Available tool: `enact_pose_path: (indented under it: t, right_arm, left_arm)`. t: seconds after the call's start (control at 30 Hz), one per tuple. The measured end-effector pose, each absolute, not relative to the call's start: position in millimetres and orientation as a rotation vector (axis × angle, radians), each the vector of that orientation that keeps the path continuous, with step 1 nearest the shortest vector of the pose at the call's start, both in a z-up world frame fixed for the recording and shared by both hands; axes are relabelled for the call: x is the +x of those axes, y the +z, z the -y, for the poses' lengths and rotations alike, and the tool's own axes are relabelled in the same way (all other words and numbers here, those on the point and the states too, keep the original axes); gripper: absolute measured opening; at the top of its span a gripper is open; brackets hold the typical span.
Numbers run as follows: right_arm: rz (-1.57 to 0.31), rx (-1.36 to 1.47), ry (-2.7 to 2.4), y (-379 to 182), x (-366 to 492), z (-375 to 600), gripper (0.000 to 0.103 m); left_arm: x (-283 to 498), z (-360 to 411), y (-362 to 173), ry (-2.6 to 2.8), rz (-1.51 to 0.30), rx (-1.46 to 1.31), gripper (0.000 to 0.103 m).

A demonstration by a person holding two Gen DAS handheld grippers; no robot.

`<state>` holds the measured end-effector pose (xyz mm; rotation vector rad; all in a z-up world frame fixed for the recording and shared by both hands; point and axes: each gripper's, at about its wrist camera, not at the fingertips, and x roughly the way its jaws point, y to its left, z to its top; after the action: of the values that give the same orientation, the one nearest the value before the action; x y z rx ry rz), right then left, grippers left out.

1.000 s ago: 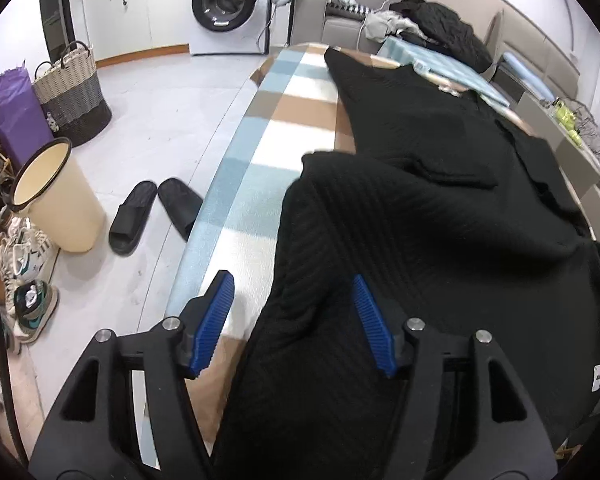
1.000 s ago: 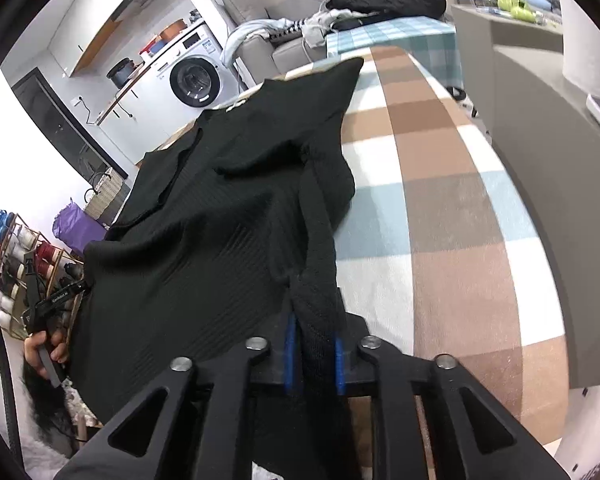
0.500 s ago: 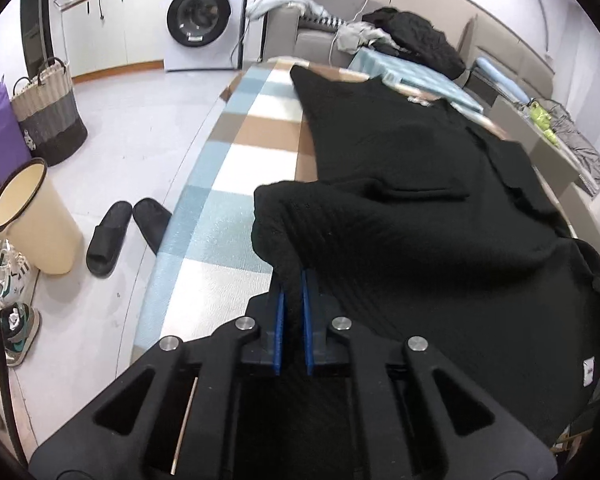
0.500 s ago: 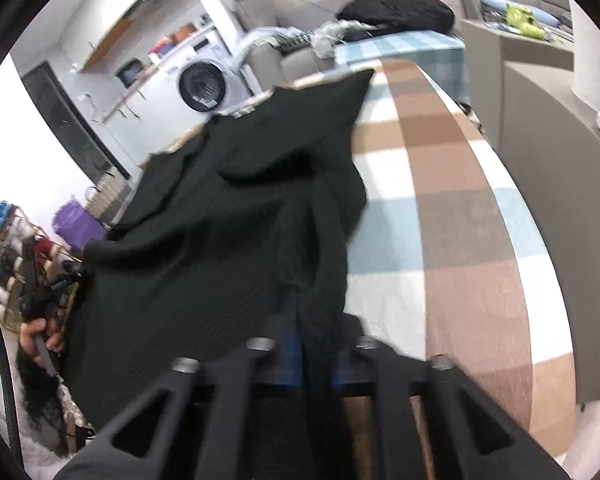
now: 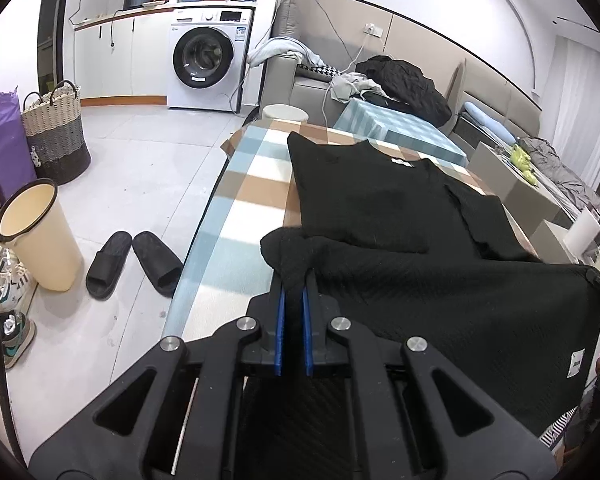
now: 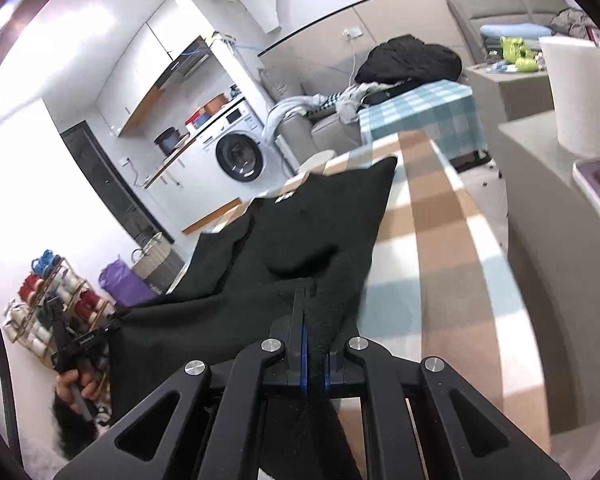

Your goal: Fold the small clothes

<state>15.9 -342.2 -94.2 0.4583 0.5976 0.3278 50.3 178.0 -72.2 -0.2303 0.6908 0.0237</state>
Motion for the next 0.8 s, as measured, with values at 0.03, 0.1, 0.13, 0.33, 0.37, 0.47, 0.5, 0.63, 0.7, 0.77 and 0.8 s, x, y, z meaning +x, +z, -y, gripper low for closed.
enact_pose_path:
  t: [0.03,0.1,0.13,0.33,0.37,0.47,0.5,0.63,0.7,0.77,0.8]
  right_arm:
    - [-0.603,0.444,0.288,-91,25,340,0.005]
    - [-0.62,0.438,0.23,-90,41,338,0.005]
    - [-0.635,0.441,0.204,-91,52,337,0.005]
    - [-0.688,0.451,0.114,-97,115,329,0.005]
    - [-0.701,0.452,0.103,-100,124,329,0.005]
    - [-0.784,0.439,0.044,-114,144,330,0.013]
    - [-0.826,0.427,0.01,-119,147,331,0.025]
    - [-0.863,0.452,-0.051,-131,136,346,0.054]
    - [-0.849,0.482,-0.032,-134,133,353,0.054]
    - [-0.852,0.509,-0.015,-138,139,354,0.054]
    - [-0.851,0.512,-0.002,-139,143,351,0.054]
  left_arm:
    - [59,-178,-73,0.023,-0.693,-0.231,0.005]
    - [76,-178,-75,0.025,-0.703,-0.234,0.005]
    - [88,-178,-77,0.024,-0.707,-0.231,0.005]
    - [155,-183,-98,0.029,-0.761,-0.235,0.005]
    - [162,-183,-102,0.03,-0.77,-0.233,0.005]
    - [178,-182,-115,0.052,-0.819,-0.22,0.01]
    - [180,-183,-119,0.054,-0.837,-0.229,0.016]
    - [180,-191,-129,0.059,-0.84,-0.302,0.065]
    - [189,-190,-133,0.03,-0.843,-0.325,0.065]
    - [202,-184,-139,0.023,-0.869,-0.324,0.065]
    - [207,-181,-141,0.014,-0.876,-0.321,0.065]
